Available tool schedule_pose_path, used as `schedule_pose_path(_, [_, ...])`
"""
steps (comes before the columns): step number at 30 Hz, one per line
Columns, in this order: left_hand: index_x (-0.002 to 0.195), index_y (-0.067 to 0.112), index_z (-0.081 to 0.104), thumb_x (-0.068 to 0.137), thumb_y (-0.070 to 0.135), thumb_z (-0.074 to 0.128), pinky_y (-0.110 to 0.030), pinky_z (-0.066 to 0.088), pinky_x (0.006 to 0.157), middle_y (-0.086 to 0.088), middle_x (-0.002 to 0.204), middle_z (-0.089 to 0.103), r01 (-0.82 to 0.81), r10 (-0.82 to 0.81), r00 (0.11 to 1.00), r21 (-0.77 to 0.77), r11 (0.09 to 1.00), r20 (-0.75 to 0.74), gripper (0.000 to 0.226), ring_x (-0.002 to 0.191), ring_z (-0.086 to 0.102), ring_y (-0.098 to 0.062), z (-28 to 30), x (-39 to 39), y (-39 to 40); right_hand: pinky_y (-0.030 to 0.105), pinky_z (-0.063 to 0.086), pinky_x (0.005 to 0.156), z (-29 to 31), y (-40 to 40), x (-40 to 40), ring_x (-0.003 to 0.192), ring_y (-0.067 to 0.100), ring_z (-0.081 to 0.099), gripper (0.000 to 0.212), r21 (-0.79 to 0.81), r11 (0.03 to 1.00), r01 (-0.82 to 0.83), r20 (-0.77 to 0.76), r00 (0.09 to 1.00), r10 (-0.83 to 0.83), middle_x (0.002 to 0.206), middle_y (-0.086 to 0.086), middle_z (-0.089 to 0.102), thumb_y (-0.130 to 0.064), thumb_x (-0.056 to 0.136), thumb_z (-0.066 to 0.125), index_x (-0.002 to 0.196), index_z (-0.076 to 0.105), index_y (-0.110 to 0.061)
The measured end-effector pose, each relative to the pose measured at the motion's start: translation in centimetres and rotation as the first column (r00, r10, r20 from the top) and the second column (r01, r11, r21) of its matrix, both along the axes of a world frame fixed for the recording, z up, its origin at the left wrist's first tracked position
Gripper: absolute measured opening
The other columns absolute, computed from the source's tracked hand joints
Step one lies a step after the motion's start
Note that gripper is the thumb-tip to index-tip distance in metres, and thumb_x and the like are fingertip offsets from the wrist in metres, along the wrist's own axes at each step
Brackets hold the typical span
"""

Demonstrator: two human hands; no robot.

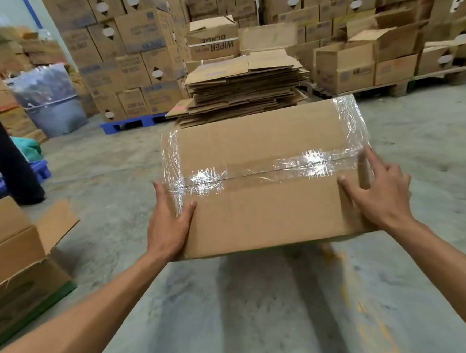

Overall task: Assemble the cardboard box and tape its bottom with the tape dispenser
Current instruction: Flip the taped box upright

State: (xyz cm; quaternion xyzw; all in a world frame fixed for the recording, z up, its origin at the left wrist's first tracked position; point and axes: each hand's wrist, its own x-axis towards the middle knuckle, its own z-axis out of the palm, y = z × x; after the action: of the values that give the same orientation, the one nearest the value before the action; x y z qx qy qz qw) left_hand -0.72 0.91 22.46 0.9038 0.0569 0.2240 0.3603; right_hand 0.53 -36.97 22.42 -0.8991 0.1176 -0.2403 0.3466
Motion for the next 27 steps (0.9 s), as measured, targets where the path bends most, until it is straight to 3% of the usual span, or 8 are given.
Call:
schedule_pose_path(5, [0.151, 0.036, -0.021, 0.081, 0.040, 0.075, -0.045, 0.039, 0.109, -0.004, 0.157, 0.032, 0.013, -0.017, 0.981, -0.023, 1.000, -0.192, 0.119, 0.136, 0.043, -0.028, -4.8, -2.2, 2.4, 0.053, 0.038, 0.104, -4.5, 1.0, -1.7, 0.129, 0.040, 0.042, 0.111, 0.181, 0.962, -0.203, -0.090, 0.971, 0.222, 0.143, 0.019, 0.039, -0.031, 0.082, 0.077, 0.153, -0.007, -0.048])
schedule_pose_path(8, [0.148, 0.036, -0.027, 0.081, 0.035, 0.075, -0.041, 0.039, 0.109, -0.003, 0.160, 0.026, 0.090, -0.077, 0.957, 0.036, 0.995, -0.279, 0.122, 0.138, 0.041, -0.027, -8.2, -4.3, 3.1, 0.046, 0.042, 0.099, -7.4, 0.7, -3.8, 0.127, 0.038, 0.046, 0.113, 0.203, 0.948, -0.244, -0.146, 0.950, 0.276, 0.144, 0.020, 0.038, -0.027, 0.083, 0.078, 0.152, -0.010, -0.050])
schedule_pose_path(11, [0.142, 0.046, -0.032, 0.083, 0.039, 0.070, -0.042, 0.036, 0.113, 0.007, 0.162, 0.017, 0.160, -0.165, 0.934, -0.040, 0.986, -0.317, 0.118, 0.142, 0.035, -0.018, -10.9, -5.8, 4.2, 0.043, 0.045, 0.096, -9.8, 0.0, -5.2, 0.122, 0.033, 0.051, 0.109, 0.212, 0.954, -0.213, -0.134, 0.960, 0.244, 0.143, 0.016, 0.042, -0.035, 0.083, 0.075, 0.149, -0.009, -0.054])
schedule_pose_path(14, [0.152, 0.038, -0.013, 0.090, 0.046, 0.060, -0.035, 0.030, 0.115, 0.010, 0.159, 0.022, 0.138, -0.198, 0.947, -0.238, 0.961, -0.251, 0.095, 0.143, 0.032, -0.014, -12.0, -6.5, 4.3, 0.048, 0.048, 0.096, -10.9, -0.6, -6.0, 0.117, 0.027, 0.054, 0.092, 0.272, 0.942, -0.196, -0.101, 0.968, 0.230, 0.139, 0.007, 0.045, -0.056, 0.085, 0.062, 0.144, -0.008, -0.063])
schedule_pose_path(18, [0.129, 0.026, 0.038, 0.078, 0.076, 0.050, -0.035, 0.042, 0.096, 0.003, 0.126, 0.055, -0.048, -0.034, 0.985, -0.455, 0.889, -0.170, 0.072, 0.115, 0.055, -0.018, -10.4, -5.8, 3.9, 0.042, 0.037, 0.110, -10.6, -0.7, -5.3, 0.136, 0.017, 0.041, 0.091, 0.295, 0.924, -0.245, -0.005, 0.966, 0.258, 0.147, -0.007, 0.039, -0.076, 0.079, 0.047, 0.155, 0.022, -0.033])
schedule_pose_path(23, [0.123, 0.016, 0.053, 0.091, 0.059, 0.050, -0.035, 0.047, 0.083, -0.003, 0.111, 0.063, -0.134, 0.058, 0.986, -0.531, 0.837, -0.157, 0.053, 0.100, 0.061, -0.019, -8.5, -4.4, 4.7, 0.039, 0.042, 0.102, -9.1, -0.4, -4.6, 0.124, 0.015, 0.051, 0.075, 0.401, 0.889, -0.222, 0.048, 0.974, 0.222, 0.138, -0.001, 0.054, -0.075, 0.080, 0.043, 0.141, 0.048, -0.032])
schedule_pose_path(25, [0.123, 0.022, 0.056, 0.085, 0.061, 0.058, -0.042, 0.052, 0.089, -0.005, 0.114, 0.065, -0.110, 0.005, 0.983, -0.557, 0.823, -0.185, 0.055, 0.101, 0.064, -0.021, -8.1, -3.9, 5.5, 0.042, 0.047, 0.094, -8.4, -1.1, -4.1, 0.113, 0.022, 0.057, 0.071, 0.404, 0.894, -0.194, 0.029, 0.979, 0.200, 0.126, 0.004, 0.060, -0.075, 0.076, 0.049, 0.133, 0.054, -0.033])
schedule_pose_path(27, [0.124, 0.025, 0.054, 0.090, 0.047, 0.061, -0.041, 0.054, 0.082, -0.002, 0.114, 0.065, -0.068, -0.092, 0.964, -0.559, 0.826, -0.252, 0.041, 0.096, 0.065, -0.019, -7.3, -3.2, 6.1, 0.045, 0.051, 0.085, -7.1, -1.8, -3.5, 0.100, 0.030, 0.061, 0.053, 0.450, 0.871, -0.198, -0.030, 0.971, 0.237, 0.108, 0.008, 0.063, -0.060, 0.078, 0.059, 0.126, 0.057, -0.036])
